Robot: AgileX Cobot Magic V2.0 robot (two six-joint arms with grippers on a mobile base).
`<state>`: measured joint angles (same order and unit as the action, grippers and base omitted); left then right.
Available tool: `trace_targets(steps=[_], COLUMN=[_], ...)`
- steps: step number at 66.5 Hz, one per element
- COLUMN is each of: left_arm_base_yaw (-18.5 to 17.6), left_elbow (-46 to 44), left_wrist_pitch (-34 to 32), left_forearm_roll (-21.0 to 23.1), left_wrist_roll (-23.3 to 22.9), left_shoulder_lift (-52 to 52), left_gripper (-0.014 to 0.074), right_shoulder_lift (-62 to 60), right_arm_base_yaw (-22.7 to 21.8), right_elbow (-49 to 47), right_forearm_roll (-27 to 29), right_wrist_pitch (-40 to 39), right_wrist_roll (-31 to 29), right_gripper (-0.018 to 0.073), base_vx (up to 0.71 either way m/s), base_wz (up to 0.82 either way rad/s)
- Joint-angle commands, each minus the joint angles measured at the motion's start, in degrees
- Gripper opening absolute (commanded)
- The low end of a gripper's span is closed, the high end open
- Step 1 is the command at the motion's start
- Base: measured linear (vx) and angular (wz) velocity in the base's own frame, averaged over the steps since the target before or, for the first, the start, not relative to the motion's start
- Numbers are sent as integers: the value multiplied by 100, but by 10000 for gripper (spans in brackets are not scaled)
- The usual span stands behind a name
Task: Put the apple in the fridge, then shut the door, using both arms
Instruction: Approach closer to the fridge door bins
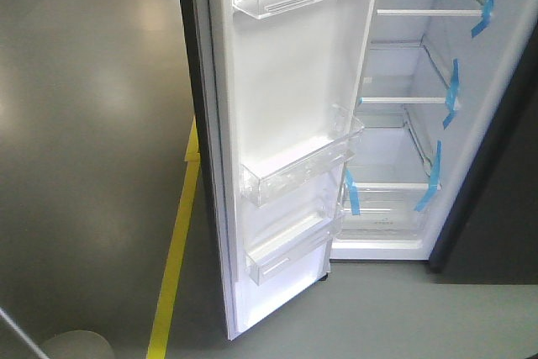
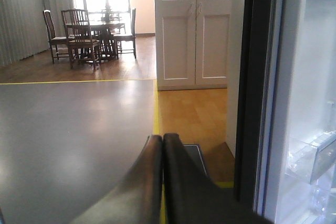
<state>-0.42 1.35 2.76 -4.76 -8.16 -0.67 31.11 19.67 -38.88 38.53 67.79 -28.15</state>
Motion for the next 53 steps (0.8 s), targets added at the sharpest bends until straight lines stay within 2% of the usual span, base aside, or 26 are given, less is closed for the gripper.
trace_targets(steps=[1,53], left_arm_base_yaw=[-12,-12], left_elbow=[-96,-96], left_wrist_pitch=[-452,-452], left_forearm_roll=[5,5], left_wrist_roll=[-49,-49], left_shoulder_lift=[-82,-82], left_gripper=[-6,-6], right_shoulder_lift=[30,30], right_arm_base_yaw=[6,6], right_elbow=[-149,-149], right_forearm_roll=[274,274], right_wrist_pitch=[-215,-215], right_wrist_roll=[-54,-54], right_gripper=[192,192], base_vx=[12,11], base_wz=[-3,-4])
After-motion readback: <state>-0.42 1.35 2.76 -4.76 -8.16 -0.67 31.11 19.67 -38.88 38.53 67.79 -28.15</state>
